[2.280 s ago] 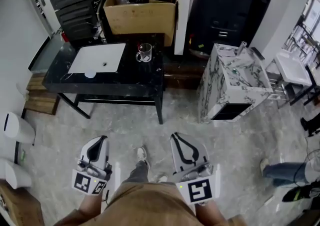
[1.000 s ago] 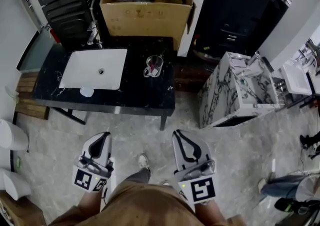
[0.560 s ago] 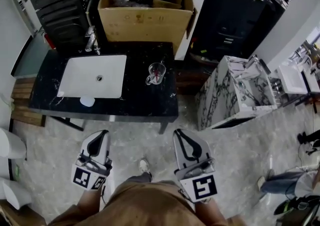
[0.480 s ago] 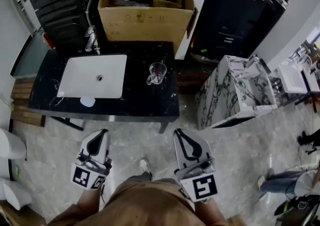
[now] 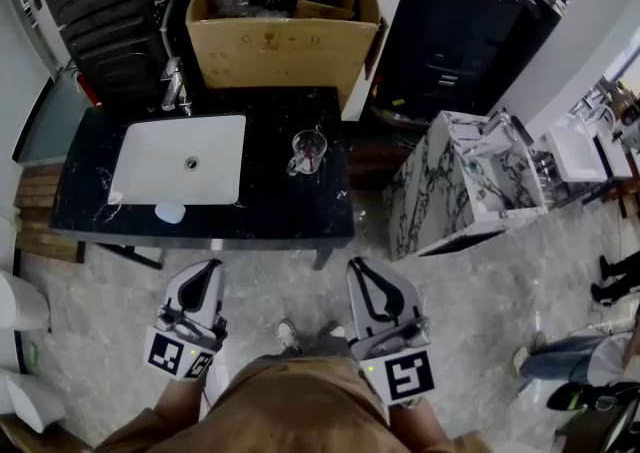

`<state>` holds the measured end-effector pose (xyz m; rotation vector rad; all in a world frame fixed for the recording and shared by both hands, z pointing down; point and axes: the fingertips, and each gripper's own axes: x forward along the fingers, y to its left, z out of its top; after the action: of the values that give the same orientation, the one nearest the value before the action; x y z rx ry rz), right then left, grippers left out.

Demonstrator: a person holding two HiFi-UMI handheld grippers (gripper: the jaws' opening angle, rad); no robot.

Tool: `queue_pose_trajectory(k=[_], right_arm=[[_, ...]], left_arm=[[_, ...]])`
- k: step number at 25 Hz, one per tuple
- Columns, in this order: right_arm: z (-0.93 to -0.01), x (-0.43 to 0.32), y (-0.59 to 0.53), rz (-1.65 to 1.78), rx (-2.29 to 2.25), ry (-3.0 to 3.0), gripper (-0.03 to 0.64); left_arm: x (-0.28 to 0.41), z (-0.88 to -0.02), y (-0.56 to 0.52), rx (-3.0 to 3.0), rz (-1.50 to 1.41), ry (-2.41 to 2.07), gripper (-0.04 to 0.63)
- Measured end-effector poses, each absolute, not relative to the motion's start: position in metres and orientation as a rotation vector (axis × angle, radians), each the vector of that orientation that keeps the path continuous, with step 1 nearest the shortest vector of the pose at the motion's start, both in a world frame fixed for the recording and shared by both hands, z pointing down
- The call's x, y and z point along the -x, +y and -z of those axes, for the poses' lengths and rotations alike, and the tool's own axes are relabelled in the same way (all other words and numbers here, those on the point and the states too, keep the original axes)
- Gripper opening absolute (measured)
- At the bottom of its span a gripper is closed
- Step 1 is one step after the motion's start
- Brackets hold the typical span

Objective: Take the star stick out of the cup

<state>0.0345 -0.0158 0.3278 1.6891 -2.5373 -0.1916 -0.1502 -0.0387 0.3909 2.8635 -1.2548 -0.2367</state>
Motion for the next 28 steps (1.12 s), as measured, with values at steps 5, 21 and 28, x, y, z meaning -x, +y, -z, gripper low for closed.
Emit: queue_pose_trajectory(k=[5,21,28], right_arm=[[-0.324,-0.042,-0.021,0.206,-1.69,-2.546,0.006],[-0.321,-0.078,-0.067,0.239,-1.589,-2.648,0.006],[-0.325,-0.083,-0.081,0.265,-1.561,-2.648,0.006]], left_arm=[[0.144,-0.388,-0.04,-2.865,0.223,-1.261,0.002],[0.102,-0.37,-0.074,-2.873,0.195,-1.399,0.0],[0.098,-0.369,-0.081,-2.862,0.177,-1.423,0.002]])
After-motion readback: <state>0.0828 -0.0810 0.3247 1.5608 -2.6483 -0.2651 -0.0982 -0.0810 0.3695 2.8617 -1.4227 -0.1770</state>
